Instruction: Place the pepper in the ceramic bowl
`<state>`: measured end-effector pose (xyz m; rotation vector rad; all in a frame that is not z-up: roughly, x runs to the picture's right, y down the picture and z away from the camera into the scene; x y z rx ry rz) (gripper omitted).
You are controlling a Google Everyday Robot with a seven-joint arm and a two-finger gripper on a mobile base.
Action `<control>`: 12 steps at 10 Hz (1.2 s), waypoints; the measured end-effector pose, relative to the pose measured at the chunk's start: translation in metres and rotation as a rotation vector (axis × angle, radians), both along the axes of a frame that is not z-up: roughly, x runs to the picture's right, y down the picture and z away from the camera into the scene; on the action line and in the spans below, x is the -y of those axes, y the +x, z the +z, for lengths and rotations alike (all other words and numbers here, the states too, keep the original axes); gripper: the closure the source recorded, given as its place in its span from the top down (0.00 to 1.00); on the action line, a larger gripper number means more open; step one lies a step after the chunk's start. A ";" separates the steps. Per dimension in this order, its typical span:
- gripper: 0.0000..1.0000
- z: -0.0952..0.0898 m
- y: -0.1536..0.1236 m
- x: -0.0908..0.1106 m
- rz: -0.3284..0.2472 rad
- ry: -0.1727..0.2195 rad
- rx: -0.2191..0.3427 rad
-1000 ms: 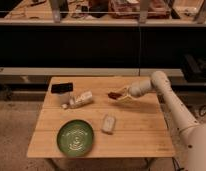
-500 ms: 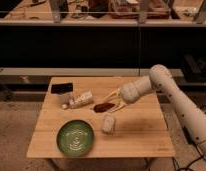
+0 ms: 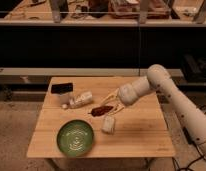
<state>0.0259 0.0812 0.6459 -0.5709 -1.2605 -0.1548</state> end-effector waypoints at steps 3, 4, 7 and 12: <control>0.00 0.005 -0.037 -0.027 -0.039 -0.033 0.003; 0.00 0.013 -0.065 -0.047 -0.043 -0.061 -0.006; 0.00 0.035 -0.127 -0.086 -0.019 -0.131 -0.028; 0.00 0.063 -0.156 -0.126 -0.004 -0.158 -0.053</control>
